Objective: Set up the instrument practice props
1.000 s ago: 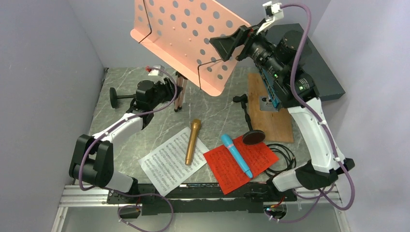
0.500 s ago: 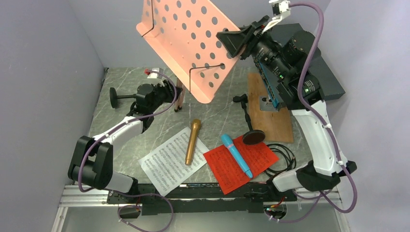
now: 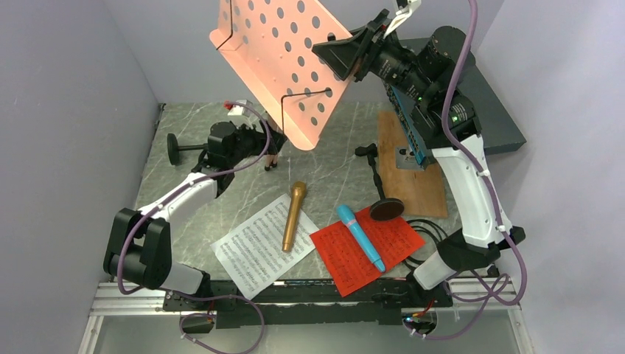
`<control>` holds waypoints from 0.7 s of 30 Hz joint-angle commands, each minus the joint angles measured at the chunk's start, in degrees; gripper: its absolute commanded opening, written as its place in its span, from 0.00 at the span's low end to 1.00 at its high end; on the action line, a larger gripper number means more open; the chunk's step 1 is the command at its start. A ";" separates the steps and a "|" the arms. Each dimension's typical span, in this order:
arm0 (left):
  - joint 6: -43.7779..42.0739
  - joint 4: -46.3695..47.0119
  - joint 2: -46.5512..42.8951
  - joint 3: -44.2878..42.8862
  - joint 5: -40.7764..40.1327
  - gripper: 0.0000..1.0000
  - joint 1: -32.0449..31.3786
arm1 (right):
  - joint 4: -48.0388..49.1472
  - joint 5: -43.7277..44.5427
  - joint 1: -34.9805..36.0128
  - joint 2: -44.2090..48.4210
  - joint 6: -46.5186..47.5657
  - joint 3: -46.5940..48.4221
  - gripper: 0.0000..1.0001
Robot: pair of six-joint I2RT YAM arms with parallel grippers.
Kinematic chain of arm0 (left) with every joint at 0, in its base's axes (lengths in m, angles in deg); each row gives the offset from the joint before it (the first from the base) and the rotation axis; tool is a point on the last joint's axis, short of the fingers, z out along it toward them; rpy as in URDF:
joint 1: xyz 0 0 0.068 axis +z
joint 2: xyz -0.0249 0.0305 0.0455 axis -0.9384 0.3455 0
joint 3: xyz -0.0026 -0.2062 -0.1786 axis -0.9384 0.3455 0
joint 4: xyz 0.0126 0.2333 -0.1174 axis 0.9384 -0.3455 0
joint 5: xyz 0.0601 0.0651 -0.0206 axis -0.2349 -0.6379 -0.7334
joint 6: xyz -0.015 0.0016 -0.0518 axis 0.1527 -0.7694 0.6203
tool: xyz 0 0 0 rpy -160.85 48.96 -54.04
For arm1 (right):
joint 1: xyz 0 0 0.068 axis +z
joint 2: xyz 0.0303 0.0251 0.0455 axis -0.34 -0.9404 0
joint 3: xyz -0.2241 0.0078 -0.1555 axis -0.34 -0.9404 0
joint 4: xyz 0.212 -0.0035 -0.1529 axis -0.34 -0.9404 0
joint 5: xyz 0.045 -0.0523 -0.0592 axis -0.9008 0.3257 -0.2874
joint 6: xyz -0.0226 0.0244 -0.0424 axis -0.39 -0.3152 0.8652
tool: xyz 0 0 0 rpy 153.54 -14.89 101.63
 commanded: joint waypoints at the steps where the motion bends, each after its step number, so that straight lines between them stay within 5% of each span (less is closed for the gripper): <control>1: -2.65 -6.17 -0.93 -4.89 4.83 0.91 -0.53 | -0.97 -4.13 -0.09 -1.86 -1.53 2.68 0.00; 18: 1.12 4.53 4.21 -7.27 7.50 0.83 5.25 | 0.28 -12.80 1.04 -6.61 -6.28 7.57 0.00; 21: 1.12 6.13 4.60 -7.20 8.76 0.67 5.34 | 0.22 -13.04 1.78 -7.59 -6.65 8.63 0.00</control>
